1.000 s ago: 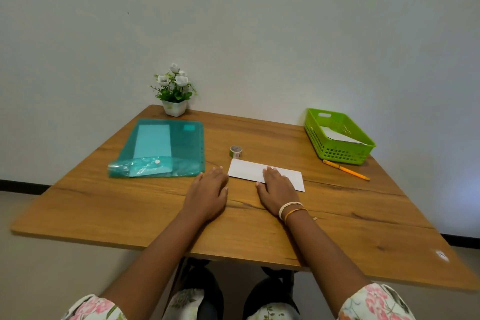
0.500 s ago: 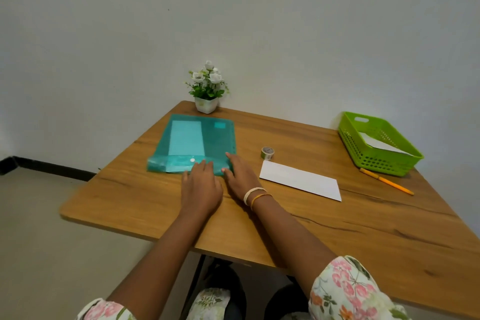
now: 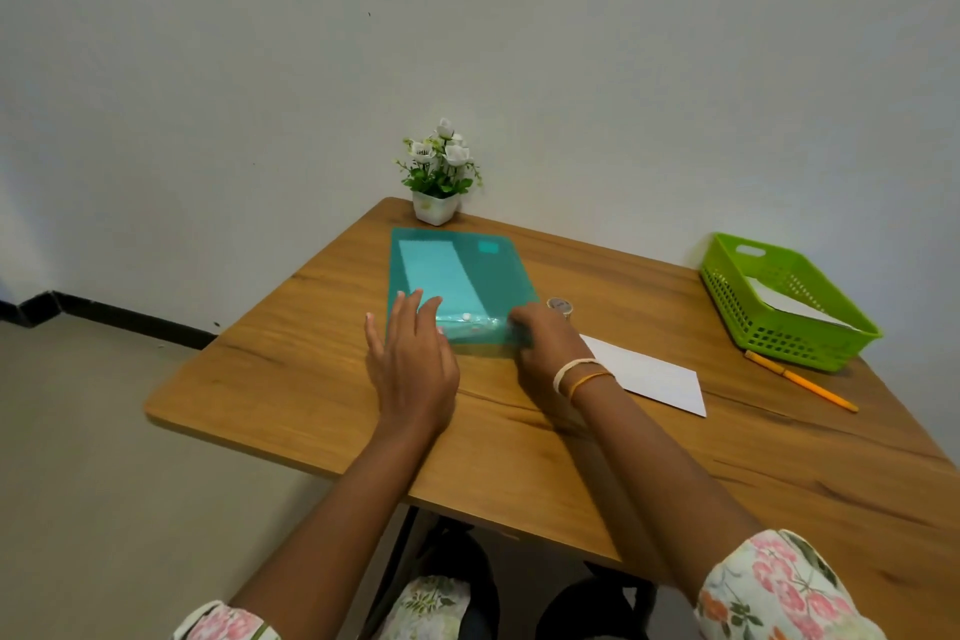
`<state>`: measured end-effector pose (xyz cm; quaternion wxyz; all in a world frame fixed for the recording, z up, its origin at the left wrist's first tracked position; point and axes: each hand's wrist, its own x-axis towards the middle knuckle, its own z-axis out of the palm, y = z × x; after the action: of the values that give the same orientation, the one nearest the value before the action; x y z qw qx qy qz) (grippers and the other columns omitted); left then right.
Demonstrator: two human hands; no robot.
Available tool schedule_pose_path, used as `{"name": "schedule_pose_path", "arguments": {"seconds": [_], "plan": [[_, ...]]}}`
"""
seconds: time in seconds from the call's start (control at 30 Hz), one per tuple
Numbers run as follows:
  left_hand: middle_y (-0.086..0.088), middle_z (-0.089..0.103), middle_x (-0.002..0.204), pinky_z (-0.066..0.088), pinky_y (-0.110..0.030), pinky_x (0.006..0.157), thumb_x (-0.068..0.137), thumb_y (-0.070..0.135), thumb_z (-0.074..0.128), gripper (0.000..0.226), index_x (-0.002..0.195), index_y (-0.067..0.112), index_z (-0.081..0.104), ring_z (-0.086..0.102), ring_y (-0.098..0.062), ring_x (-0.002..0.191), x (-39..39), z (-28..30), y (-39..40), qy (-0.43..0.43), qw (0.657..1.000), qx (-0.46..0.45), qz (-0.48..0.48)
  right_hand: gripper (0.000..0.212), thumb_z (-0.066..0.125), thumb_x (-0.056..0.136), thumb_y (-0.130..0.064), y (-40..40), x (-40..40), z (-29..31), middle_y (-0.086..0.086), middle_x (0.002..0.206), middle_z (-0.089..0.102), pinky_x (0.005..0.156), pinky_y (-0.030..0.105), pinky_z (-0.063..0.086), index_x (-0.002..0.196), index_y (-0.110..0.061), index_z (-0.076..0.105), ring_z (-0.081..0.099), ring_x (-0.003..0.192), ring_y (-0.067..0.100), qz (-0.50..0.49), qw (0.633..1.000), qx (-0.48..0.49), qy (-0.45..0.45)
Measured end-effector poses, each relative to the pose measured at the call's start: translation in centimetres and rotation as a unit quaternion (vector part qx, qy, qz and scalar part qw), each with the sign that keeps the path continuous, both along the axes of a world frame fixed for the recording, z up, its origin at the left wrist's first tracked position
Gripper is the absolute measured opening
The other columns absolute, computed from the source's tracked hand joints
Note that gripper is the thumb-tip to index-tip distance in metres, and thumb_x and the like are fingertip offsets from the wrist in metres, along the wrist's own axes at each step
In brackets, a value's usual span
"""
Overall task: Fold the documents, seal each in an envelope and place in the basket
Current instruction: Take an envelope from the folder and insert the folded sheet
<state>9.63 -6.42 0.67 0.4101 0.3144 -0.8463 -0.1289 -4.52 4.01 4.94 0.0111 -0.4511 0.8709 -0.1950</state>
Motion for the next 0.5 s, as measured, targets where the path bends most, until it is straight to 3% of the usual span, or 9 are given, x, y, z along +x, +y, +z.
{"name": "schedule_pose_path", "arguments": {"seconds": [0.2, 0.33, 0.43, 0.5], "plan": [[-0.002, 0.066, 0.108, 0.018, -0.054, 0.115, 0.091, 0.022, 0.041, 0.029, 0.103, 0.016, 0.066, 0.056, -0.023, 0.115, -0.2, -0.4, -0.3, -0.010, 0.999, 0.038, -0.008, 0.032, 0.058, 0.075, -0.014, 2.3, 2.1, -1.0, 0.003, 0.107, 0.065, 0.078, 0.034, 0.053, 0.104, -0.026, 0.056, 0.060, 0.096, 0.028, -0.008, 0.998, 0.058, 0.035], [-0.012, 0.062, 0.118, 0.026, -0.050, 0.112, 0.083, 0.017, 0.052, 0.021, 0.087, 0.010, 0.072, 0.052, -0.027, 0.117, -0.2, -0.7, -0.5, -0.050, 0.994, 0.089, 0.036, 0.028, 0.052, 0.082, -0.037, 2.3, 3.7, -1.6, 0.005, 0.094, 0.061, 0.069, 0.028, 0.037, 0.101, -0.017, 0.049, 0.053, 0.082, 0.021, -0.002, 0.996, 0.072, 0.047], [-0.016, 0.054, 0.133, 0.036, -0.048, 0.107, 0.085, 0.020, 0.049, 0.030, 0.101, 0.006, 0.070, 0.045, -0.030, 0.126, -0.2, -0.8, -0.3, -0.074, 0.988, 0.129, 0.043, 0.032, 0.040, 0.092, -0.044, 1.7, 4.2, -2.0, 0.007, 0.096, 0.060, 0.071, 0.030, 0.033, 0.101, -0.014, 0.048, 0.046, 0.079, 0.019, -0.034, 0.996, 0.047, 0.066], [-0.017, 0.046, 0.141, 0.041, -0.046, 0.104, 0.086, 0.020, 0.048, 0.034, 0.109, 0.002, 0.065, 0.043, -0.031, 0.129, -0.1, -0.7, 0.0, -0.078, 0.984, 0.152, 0.043, 0.035, 0.034, 0.096, -0.044, 1.4, 4.3, -2.3, 0.008, 0.096, 0.062, 0.071, 0.032, 0.035, 0.100, -0.012, 0.049, 0.050, 0.079, 0.022, -0.058, 0.997, 0.027, 0.052]]}}
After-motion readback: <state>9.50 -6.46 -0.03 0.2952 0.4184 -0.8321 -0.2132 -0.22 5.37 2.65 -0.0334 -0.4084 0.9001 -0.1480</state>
